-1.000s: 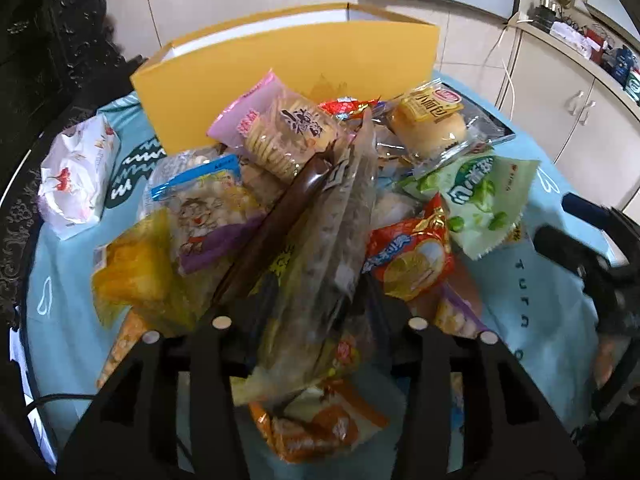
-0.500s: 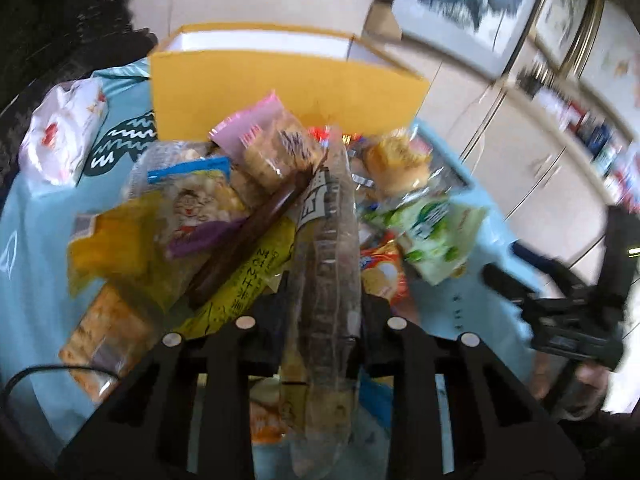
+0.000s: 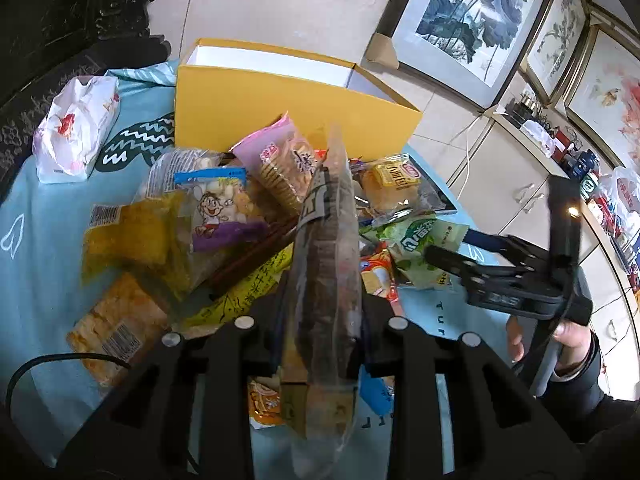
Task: Organize snacks
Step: 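Carry the bread stick to the box with left tool while right grasps green bag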
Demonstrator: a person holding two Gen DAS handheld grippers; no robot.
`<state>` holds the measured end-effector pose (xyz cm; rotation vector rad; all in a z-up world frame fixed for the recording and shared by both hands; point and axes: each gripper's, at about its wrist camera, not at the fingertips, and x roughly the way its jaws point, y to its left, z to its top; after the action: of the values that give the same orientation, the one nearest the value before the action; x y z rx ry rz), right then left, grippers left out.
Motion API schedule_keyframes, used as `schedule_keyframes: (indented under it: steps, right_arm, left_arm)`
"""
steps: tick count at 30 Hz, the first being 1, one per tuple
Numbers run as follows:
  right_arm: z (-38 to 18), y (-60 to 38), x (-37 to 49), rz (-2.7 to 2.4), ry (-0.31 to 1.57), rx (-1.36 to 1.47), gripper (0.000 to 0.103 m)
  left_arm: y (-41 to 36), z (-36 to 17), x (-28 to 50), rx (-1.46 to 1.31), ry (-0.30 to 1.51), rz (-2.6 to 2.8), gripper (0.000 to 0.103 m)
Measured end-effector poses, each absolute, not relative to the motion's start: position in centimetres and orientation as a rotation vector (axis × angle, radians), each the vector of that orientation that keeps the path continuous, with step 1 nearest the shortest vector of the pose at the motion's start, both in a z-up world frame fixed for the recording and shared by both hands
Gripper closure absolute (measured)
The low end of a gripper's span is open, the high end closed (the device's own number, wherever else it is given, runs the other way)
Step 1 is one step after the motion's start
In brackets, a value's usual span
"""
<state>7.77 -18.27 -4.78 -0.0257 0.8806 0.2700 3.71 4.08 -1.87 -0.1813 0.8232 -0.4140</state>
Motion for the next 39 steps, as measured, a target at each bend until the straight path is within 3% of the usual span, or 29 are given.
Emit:
schedule_keyframes:
  steps: [5, 8, 13, 14, 21, 32, 39]
  right_arm:
    - [-5.8, -16.6, 10.3, 0.288, 0.926, -0.019, 0.05]
    - [-6.5, -16.3, 11.3, 0.281, 0.932, -0.013, 0.052]
    - [-5.8, -18.3, 10.3, 0.348, 0.902, 0.108, 0.066]
    - [-5.6, -18.9, 10.0, 0.354, 0.898, 0.141, 0.075]
    - [-4.6, -23.5, 7.9, 0.427, 0.892, 0.342, 0.075]
    - [1.5, -23.6, 5.5, 0.473, 0.727, 0.295, 0.075]
    - [0.6, -23.5, 5.6, 0.496, 0.752, 0.306, 0.075]
  left_arm:
    - [3.8, -2.7, 4.7, -0.195, 0.836, -0.421, 0.074]
    - [3.2, -3.5, 5.8, -0.201, 0.865, -0.419, 0.073]
    - [2.6, -5.0, 7.1, -0.23, 0.903, -0.418, 0.073]
    - [2.6, -5.0, 7.1, -0.237, 0.9, -0.425, 0.073]
    - [3.7, -4.1, 6.6, -0.295, 0.875, -0.42, 0.073]
    - [4.4, 0.1, 4.8, -0.285, 0.773, -0.432, 0.073]
    - [4.3, -1.7, 6.0, -0.313, 0.81, -0.408, 0.073]
